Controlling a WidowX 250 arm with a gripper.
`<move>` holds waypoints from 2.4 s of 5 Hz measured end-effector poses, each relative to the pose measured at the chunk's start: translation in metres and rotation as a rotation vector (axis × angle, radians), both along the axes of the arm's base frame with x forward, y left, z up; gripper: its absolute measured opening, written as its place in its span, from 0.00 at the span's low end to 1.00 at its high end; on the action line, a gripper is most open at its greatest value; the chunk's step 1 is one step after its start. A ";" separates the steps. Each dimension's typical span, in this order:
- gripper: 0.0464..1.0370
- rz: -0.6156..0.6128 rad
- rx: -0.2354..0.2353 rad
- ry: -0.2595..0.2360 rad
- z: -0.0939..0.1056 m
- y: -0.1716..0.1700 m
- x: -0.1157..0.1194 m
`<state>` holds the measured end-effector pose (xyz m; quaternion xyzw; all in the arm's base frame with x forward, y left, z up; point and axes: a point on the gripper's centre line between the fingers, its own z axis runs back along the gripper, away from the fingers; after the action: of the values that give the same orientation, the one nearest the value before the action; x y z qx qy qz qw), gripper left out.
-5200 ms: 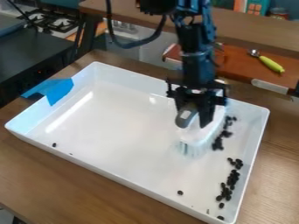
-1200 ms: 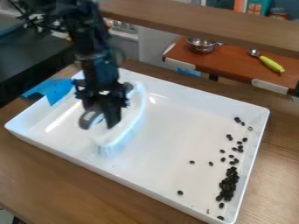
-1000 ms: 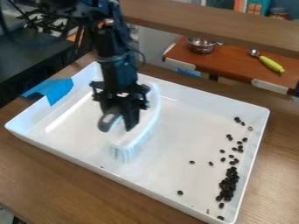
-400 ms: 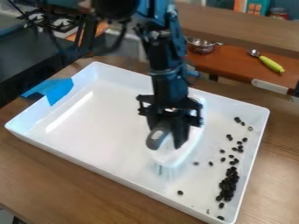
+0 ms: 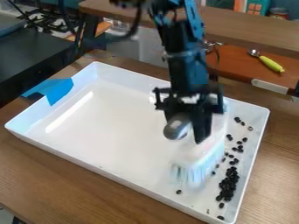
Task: Sweep into pile
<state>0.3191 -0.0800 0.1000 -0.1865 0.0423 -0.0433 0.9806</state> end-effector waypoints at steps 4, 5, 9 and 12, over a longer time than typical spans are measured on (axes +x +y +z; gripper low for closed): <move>0.45 0.109 -0.055 -0.163 0.056 0.164 -0.001; 0.45 0.114 0.002 -0.170 0.040 0.181 0.004; 0.45 0.187 0.190 -0.156 -0.010 0.239 0.000; 0.97 0.236 0.238 -0.079 -0.003 0.253 -0.005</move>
<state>0.3142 0.1726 0.0970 -0.0707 -0.0135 0.0703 0.9949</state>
